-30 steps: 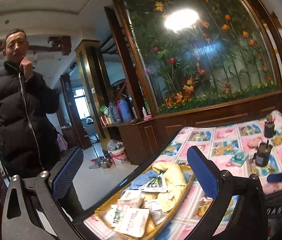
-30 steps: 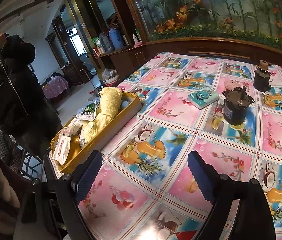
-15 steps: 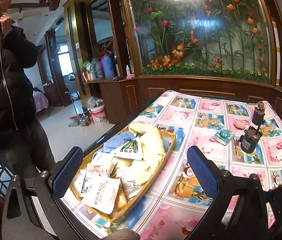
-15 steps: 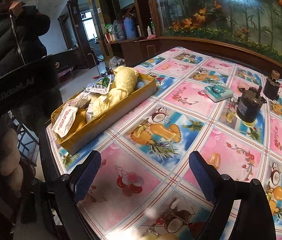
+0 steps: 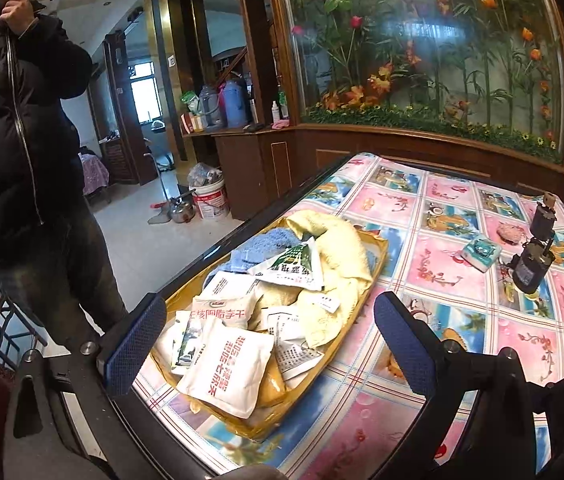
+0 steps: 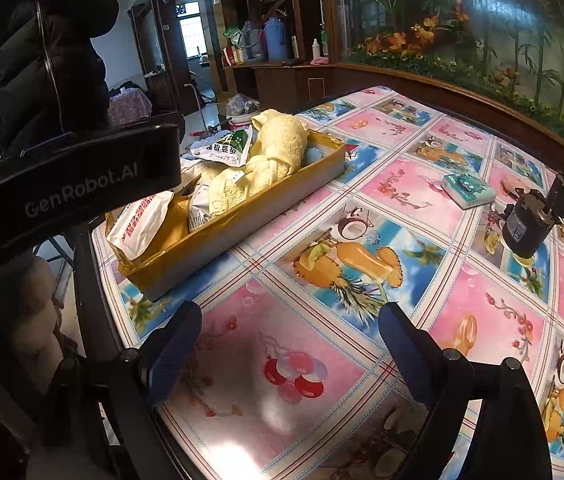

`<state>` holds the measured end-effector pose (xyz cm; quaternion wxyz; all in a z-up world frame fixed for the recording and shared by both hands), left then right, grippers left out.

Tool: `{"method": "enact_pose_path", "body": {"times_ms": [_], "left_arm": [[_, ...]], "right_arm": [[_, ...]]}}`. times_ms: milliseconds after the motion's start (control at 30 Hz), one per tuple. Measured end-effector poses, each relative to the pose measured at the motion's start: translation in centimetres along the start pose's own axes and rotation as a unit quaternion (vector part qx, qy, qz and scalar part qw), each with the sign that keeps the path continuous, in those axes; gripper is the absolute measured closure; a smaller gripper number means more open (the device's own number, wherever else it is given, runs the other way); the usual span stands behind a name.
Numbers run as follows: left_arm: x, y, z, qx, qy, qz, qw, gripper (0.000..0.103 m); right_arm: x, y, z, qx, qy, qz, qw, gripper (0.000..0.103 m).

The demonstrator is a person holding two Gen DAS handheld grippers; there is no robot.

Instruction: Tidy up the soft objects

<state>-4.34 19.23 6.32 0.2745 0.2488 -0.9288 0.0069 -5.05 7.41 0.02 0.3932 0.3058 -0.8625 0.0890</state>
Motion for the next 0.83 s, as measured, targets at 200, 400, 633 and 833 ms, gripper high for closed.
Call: {"method": "enact_pose_path", "body": {"times_ms": [200,400,633,833], "left_arm": [[-1.3,1.0,1.0,0.006,0.018,-0.005,0.9998,0.0],[-2.3,2.0,1.4,0.013,0.029,-0.011,0.9995,0.0],[-3.1,2.5,1.7,0.014,0.039,-0.022,0.9989,0.0],[-3.9,2.6,2.3,0.012,0.061,-0.03,0.9976,0.0]], "right_arm": [[-0.9,0.8,-0.1,0.006,0.01,0.002,1.0,0.012],[-1.6,1.3,-0.4,0.009,0.016,0.0,1.0,0.012],[-2.0,1.7,-0.6,0.009,0.021,-0.004,1.0,0.012],[-2.3,1.1,-0.5,0.0,0.025,-0.004,1.0,0.012]]}}
Point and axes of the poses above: each gripper's, at about its wrist camera, not at the fingertips, and x roughly against the way its jaws point, y to its left, z to its underside, the point moved 10 cm from there along -x, roughly the way its jaws point
